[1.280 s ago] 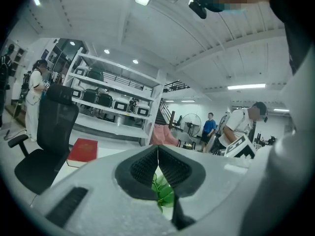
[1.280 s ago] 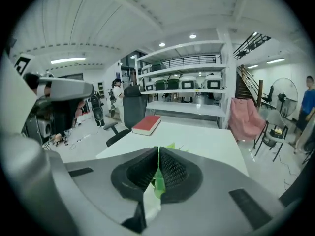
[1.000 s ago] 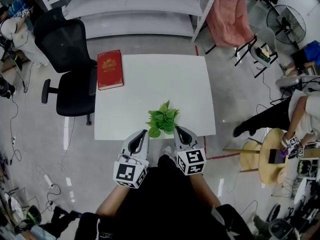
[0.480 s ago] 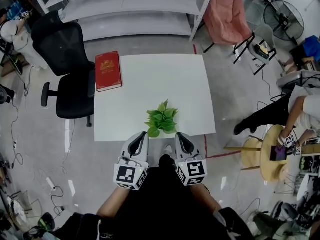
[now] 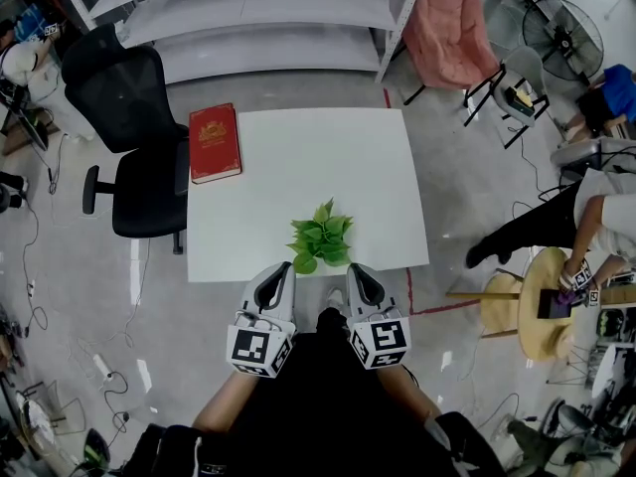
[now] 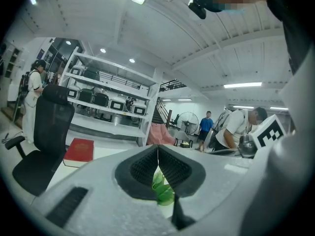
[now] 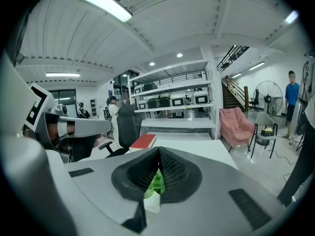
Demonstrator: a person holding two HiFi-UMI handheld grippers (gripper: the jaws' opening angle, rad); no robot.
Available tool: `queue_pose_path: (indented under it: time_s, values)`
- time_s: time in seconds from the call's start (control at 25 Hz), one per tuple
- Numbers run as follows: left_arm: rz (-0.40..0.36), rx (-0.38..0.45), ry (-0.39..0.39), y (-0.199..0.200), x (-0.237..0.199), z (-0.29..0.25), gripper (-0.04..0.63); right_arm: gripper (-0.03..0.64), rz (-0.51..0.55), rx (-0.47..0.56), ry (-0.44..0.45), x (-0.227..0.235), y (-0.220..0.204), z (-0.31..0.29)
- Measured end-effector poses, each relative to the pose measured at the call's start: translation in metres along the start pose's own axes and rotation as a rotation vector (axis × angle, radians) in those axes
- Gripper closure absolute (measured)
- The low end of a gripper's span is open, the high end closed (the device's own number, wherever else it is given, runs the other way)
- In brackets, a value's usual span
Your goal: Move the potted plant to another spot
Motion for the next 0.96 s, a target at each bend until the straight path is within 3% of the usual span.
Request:
queue_pose_path:
  time_s: [0.96]
  values:
    - [0.011, -0.011, -0.002, 0.0004, -0.0034, 0.0008, 0.578, 0.604, 0.01, -0.013, -0.007, -0.0036, 0.0008, -0.0025]
Point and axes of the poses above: the fingertips, and each gripper's own axes: z backward along the fingers, x to its right, y out of its top, the point moved 9 cm from there along z, backward along the fingers, and after that the axes turned 9 degrees about x, right-handed, at the moved point
